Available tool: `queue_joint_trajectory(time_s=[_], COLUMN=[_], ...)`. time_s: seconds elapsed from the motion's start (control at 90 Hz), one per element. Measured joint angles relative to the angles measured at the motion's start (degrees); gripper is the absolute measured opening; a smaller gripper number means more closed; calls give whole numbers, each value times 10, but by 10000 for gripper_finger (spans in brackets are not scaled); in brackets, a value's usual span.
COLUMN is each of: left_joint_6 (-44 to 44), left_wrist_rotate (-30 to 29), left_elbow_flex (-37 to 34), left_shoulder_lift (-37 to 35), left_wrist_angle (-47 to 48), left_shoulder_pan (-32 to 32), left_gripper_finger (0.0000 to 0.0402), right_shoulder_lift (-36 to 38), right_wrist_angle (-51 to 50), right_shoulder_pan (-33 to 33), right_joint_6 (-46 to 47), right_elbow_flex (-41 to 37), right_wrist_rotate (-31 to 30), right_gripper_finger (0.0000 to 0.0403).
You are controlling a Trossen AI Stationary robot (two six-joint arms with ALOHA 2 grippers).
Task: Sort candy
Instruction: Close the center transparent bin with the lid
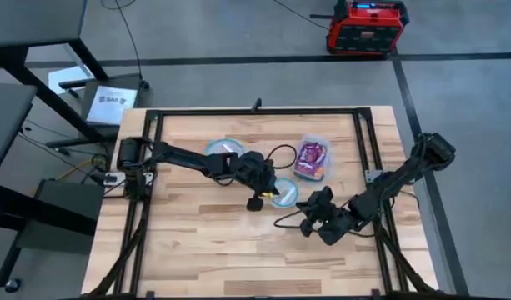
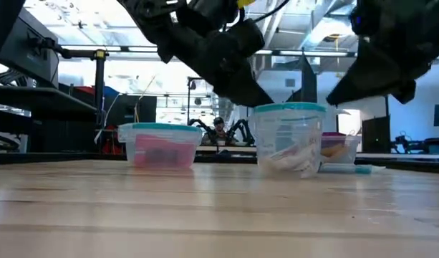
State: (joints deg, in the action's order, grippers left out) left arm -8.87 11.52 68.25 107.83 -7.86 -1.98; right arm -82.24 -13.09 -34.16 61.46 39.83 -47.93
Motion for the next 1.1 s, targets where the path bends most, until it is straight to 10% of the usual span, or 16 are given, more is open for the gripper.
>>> queue_joint_trajectory(time_s=[1.1], left_joint_6=[75], left_wrist_rotate=[-33], left_elbow_flex=[-43], left_shoulder_lift=[18], left_wrist_angle=[-244], left_shoulder_pan=[17], left_gripper_finger=[0], right_shoulder_lift=[55], right_wrist_angle=[-45], right_shoulder_pan=[34], right_joint_6=[-3], right_elbow_flex=[-57], right_wrist_rotate=[-22], right_gripper_finger=[0])
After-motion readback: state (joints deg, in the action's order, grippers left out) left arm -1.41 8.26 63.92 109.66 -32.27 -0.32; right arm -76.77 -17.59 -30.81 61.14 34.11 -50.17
